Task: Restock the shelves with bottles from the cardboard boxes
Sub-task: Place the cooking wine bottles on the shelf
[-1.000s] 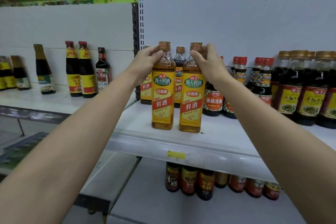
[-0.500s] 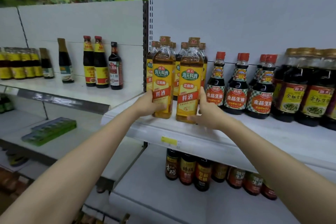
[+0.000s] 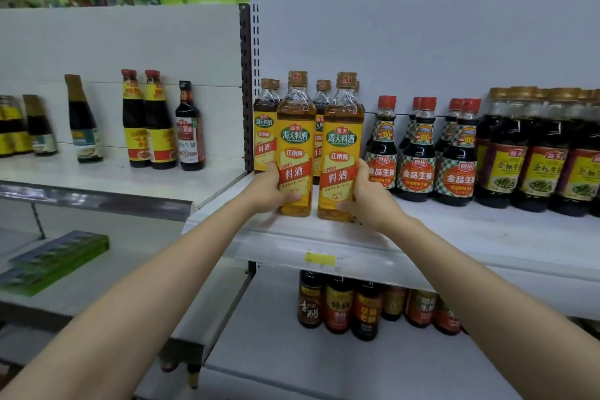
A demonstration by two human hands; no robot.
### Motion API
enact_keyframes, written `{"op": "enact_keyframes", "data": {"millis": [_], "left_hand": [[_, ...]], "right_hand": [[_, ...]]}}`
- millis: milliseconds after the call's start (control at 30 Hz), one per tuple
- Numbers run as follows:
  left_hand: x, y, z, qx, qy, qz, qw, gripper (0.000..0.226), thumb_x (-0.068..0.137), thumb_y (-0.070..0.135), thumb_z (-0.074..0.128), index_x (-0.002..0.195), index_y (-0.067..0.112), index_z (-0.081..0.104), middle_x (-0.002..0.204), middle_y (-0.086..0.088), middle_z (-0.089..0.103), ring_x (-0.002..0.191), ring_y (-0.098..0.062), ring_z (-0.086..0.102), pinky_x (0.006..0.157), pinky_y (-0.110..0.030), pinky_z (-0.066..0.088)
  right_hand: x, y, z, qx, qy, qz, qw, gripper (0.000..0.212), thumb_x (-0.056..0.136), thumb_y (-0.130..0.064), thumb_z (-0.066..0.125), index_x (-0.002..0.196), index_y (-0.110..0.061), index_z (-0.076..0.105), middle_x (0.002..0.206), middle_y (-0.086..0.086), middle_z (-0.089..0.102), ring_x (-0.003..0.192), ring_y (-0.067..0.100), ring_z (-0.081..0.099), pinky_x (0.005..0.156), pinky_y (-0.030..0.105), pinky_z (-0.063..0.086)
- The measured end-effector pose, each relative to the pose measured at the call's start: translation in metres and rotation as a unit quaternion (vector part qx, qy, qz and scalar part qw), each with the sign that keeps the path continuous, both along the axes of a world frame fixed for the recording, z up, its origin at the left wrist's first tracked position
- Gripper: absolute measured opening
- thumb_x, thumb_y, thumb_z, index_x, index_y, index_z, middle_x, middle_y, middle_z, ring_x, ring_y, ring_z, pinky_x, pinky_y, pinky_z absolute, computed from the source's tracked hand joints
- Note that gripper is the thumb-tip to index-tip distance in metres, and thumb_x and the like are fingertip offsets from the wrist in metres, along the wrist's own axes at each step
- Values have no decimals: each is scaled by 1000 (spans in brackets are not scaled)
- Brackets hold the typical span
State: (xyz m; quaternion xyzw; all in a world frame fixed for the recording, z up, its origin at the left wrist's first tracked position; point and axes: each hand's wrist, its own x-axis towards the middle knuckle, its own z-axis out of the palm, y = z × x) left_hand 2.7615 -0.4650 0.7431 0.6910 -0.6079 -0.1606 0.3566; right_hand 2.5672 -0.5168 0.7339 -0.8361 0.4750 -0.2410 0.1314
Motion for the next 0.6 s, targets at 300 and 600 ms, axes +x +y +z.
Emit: {"op": "enact_keyframes", "data": {"millis": [300,600], "left_hand": [[16,-5,0,-17,-9,-25,999,69,87,24,68,141,12,26,140,-5,46,127,-24,46,99,-36,42],[51,-14,-4,-26,-22,5,999,59,87,29,68,136,12,39,135,-6,52,123,-26,50,97,-35,43]], "right_hand": [[28,4,0,2,-17,-51,999,96,90,-23,65,150,-14,-9,130,18,56,111,38,57,95,50,46],[74,4,5,17,-10,-66,998,64,94,-18,59,137,-3,15,129,23,53,112,40,55,91,45,46]]}}
